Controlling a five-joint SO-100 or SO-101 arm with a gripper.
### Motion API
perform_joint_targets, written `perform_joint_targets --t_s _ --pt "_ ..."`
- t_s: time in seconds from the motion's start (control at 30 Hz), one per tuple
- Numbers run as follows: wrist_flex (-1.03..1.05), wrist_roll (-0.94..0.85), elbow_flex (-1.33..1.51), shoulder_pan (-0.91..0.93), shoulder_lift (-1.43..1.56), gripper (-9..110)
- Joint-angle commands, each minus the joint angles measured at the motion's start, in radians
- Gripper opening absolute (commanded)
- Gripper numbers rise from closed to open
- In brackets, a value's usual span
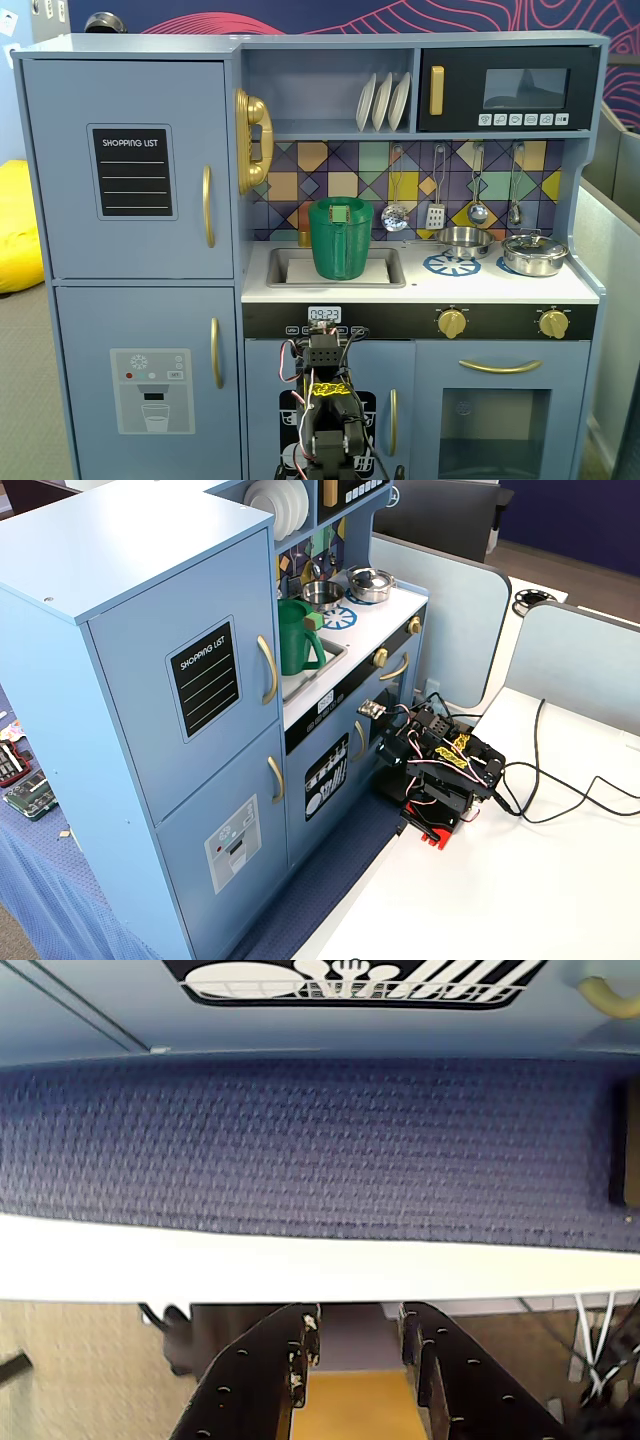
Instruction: Open the left cabinet door
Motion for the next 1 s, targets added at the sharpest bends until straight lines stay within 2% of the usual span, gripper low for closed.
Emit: perform_joint_targets --t_s 0.0,0.3,0.47,0.67,0.97 --pt "-0.074 -0.015 -0.103 -0.098 -0.035 0" --pt "-0.333 0.011 -0.420 -0.239 -0.212 0" --pt "-0.420 -0.117 -0.604 -0.328 -0.310 2" --pt "-0.588 -0.190 -0.821 -0.471 -0.448 7" --pt "-0.822 -0.169 -1.035 -0.543 -0.666 17"
